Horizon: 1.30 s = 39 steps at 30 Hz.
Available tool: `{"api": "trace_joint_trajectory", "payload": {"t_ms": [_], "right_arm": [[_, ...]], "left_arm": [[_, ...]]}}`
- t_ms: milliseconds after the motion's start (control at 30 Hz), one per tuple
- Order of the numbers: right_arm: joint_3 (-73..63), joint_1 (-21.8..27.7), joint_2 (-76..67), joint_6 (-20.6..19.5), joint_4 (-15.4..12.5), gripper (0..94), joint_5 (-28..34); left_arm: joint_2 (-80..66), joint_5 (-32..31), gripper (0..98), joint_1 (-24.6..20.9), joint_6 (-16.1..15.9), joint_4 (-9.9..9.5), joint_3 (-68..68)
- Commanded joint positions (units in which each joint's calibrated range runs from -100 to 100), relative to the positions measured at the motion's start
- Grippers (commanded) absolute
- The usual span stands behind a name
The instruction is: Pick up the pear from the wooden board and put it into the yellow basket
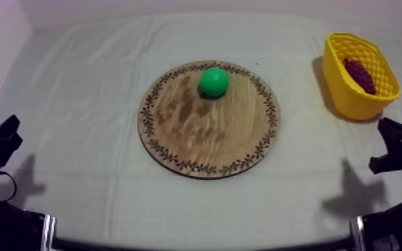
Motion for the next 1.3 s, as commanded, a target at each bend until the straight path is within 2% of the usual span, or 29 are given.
{"api": "trace_joint_trajectory", "payload": {"t_ms": [0, 633, 867, 967, 1267], "right_arm": [[0.02, -0.02, -0.04, 0.0, -0.02, 0.5, 0.07], [0.02, -0.02, -0.04, 0.06, -0.02, 0.7, 0.07], [0.02, 0.85, -0.04, 2.89, -0.06, 1.7, 0.07], [0.02, 0.94, -0.04, 2.67, -0.06, 0.9, 0.07], [-2.27, 1.39, 1.1, 3.1, -0.85, 0.5, -4.44]], "left_arm": [[0.0, -0.01, 0.1, 0.0, -0.01, 0.0, 0.0], [0.0, -0.01, 0.1, 0.0, -0.01, 0.0, 0.0], [0.0, -0.01, 0.1, 0.0, -0.01, 0.0, 0.0], [0.0, -0.01, 0.1, 0.0, -0.01, 0.0, 0.0], [0.0, -0.01, 0.1, 0.0, -0.01, 0.0, 0.0]]}}
